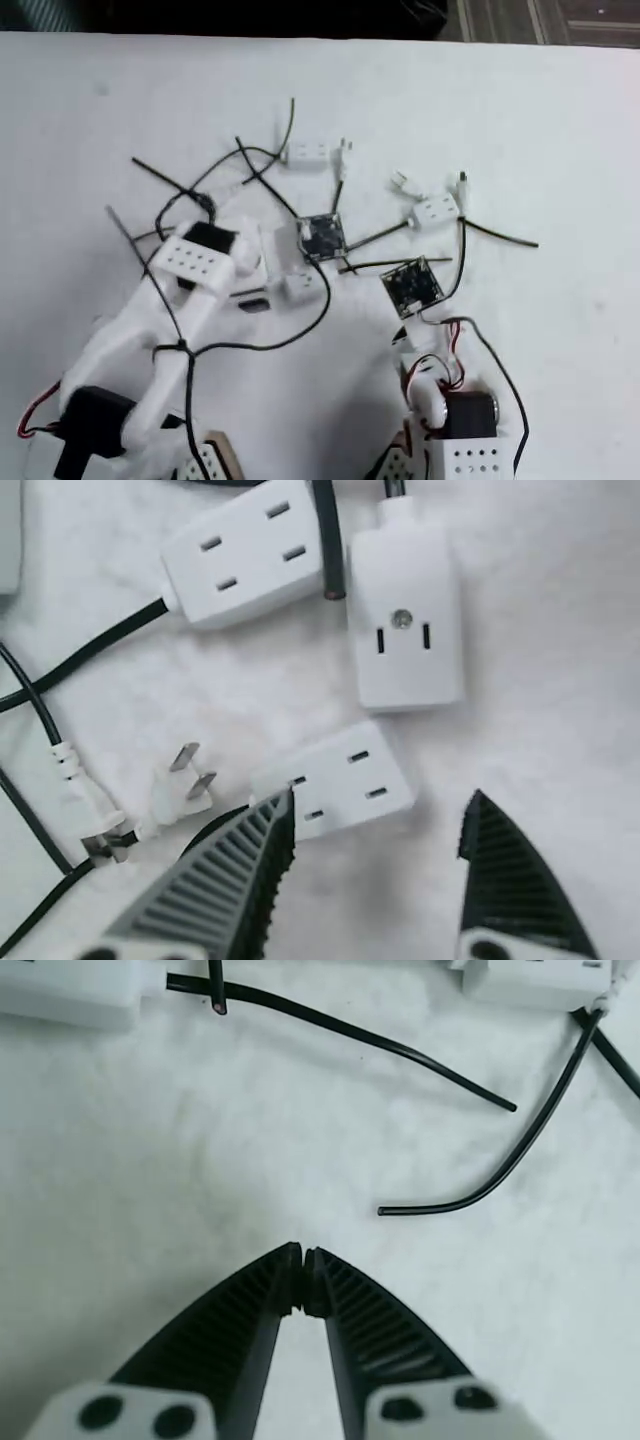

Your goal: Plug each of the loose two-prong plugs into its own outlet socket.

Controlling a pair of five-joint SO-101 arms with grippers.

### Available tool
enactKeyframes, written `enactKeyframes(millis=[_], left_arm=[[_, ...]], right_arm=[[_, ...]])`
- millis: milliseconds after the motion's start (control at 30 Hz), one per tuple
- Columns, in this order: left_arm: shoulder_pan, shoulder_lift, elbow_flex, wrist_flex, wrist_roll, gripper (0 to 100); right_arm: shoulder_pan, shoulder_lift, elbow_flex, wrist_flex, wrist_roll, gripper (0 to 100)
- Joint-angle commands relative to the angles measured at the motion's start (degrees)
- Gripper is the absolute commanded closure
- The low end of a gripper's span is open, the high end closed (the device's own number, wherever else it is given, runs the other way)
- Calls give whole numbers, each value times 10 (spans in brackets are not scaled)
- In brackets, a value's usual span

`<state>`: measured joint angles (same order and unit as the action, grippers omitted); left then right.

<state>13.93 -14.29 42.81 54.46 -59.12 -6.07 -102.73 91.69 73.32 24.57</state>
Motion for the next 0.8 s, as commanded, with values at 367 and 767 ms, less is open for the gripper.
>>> enactKeyframes(millis=[367,767], left_arm=[[-25,-14,-92,58,-170,699],[-23,191,-214,52,-197,701]], right_arm=[[7,-3,-4,-10,6,978],[5,-3,-4,-10,6,978]])
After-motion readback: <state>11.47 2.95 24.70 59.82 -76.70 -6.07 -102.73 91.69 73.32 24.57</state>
